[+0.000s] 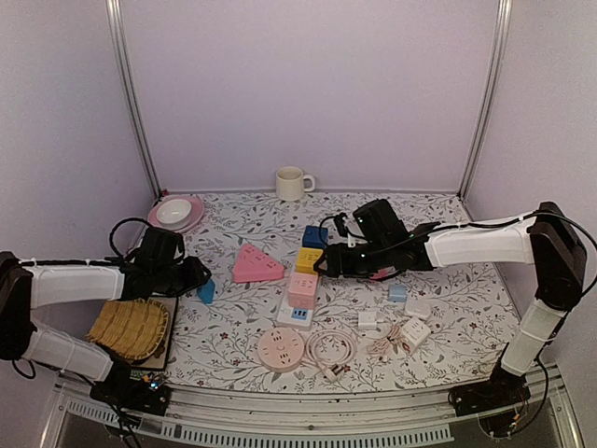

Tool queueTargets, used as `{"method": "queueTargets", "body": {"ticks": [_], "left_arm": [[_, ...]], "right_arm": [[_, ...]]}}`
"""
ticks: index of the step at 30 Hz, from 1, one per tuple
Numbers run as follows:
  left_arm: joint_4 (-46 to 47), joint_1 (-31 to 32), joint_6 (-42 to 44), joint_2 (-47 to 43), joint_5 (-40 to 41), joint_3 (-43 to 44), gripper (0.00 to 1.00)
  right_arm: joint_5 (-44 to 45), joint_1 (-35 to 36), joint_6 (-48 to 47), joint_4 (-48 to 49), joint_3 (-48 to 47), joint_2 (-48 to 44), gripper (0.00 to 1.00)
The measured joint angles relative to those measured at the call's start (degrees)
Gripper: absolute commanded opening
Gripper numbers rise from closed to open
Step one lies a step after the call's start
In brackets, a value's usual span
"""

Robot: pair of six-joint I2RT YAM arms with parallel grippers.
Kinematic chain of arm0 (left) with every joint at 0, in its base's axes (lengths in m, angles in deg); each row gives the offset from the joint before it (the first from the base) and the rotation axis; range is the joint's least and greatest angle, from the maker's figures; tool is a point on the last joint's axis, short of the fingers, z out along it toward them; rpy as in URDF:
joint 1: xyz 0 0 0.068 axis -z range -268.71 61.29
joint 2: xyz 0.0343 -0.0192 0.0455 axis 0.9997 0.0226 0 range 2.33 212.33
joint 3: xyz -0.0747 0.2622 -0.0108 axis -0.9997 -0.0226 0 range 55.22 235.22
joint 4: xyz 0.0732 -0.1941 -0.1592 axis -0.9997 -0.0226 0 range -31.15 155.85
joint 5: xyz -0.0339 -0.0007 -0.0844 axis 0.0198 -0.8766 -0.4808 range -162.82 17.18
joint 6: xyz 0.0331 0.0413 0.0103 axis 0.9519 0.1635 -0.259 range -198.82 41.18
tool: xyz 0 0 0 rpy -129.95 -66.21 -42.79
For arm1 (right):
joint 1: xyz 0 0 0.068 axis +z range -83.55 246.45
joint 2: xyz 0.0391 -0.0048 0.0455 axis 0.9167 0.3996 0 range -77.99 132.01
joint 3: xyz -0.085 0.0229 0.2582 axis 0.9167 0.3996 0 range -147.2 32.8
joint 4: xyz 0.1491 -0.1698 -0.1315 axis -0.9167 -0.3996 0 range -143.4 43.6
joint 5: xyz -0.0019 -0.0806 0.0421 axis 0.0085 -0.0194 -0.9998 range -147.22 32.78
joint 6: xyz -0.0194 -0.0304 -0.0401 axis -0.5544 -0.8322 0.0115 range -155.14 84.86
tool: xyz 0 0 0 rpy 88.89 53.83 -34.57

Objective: Pull the plug off the socket

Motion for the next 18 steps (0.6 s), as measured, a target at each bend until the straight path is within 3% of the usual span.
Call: {"method": "queueTargets", "body": {"ticks": [11, 18], "left_arm": [[0.0, 0.87, 2.89, -3.63, -1.53, 1.99, 0.67], [-0.48, 9.18, 5.33, -1.97, -1.14, 8.35, 0.76]], "right_arm": [[1.62, -0.44, -0.7, -1.09, 0.0, -1.7, 0.63], [2.86, -1.07, -1.09, -1.29, 0.0, -2.47, 0.63]]}}
